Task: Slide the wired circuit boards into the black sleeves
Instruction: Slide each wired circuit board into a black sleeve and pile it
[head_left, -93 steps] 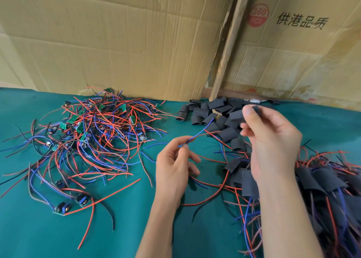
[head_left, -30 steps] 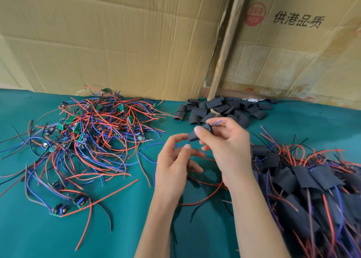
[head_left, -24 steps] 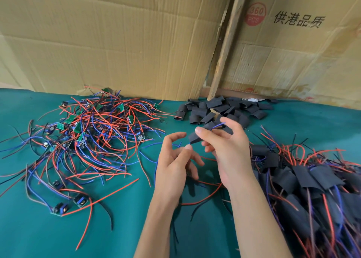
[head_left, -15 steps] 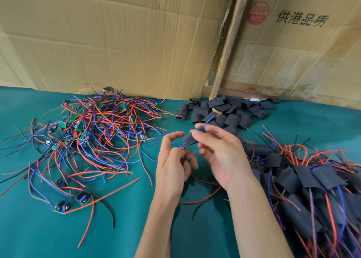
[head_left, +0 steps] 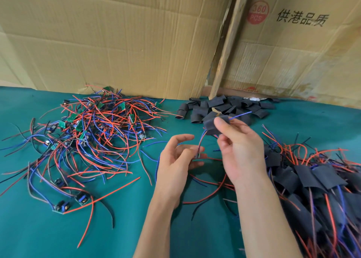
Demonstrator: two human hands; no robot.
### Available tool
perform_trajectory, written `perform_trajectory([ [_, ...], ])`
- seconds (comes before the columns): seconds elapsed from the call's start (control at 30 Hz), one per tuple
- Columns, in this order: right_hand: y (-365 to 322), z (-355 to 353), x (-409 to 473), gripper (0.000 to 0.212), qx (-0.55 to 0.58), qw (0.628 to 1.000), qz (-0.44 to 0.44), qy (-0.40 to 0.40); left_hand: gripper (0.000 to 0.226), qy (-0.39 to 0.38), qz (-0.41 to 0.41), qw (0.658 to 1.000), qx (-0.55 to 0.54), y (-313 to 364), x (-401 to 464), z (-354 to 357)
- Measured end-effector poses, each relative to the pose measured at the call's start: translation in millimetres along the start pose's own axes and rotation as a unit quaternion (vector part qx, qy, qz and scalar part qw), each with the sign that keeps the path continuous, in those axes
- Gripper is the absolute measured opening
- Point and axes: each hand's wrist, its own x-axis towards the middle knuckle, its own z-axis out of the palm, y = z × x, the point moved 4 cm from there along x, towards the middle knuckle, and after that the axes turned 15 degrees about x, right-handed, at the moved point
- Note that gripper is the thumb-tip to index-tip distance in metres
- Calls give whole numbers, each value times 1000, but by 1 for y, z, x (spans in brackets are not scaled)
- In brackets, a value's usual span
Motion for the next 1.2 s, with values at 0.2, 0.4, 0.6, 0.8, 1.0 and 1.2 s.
perform_trajectory([
  [0.2, -15, -3, 1, 23, 31, 998, -47, 6, 5, 4, 8, 1000, -2, -4, 0, 0],
  [0.4, -20, -5, 2, 19, -153, 985, -62, -52, 8, 55, -16, 993, -105, -2, 3, -5],
  [0.6, -7, 6, -5, 23, -230, 958, -34, -166, 9, 82, -61, 977, -188, -6, 4, -7],
  [0.8, -11, 11, -11, 30, -279, 928, -34, -244, 14, 92, -68, 965, -235, -9, 5, -7],
  [1.0, -5, 8, -8, 28, -265, 942, -40, -201, 21, 76, -48, 973, -213, -7, 5, -3],
  [1.2, 1, 7, -6, 20, -329, 931, -47, -148, 24, 81, 22, 996, -32, -6, 2, -2],
])
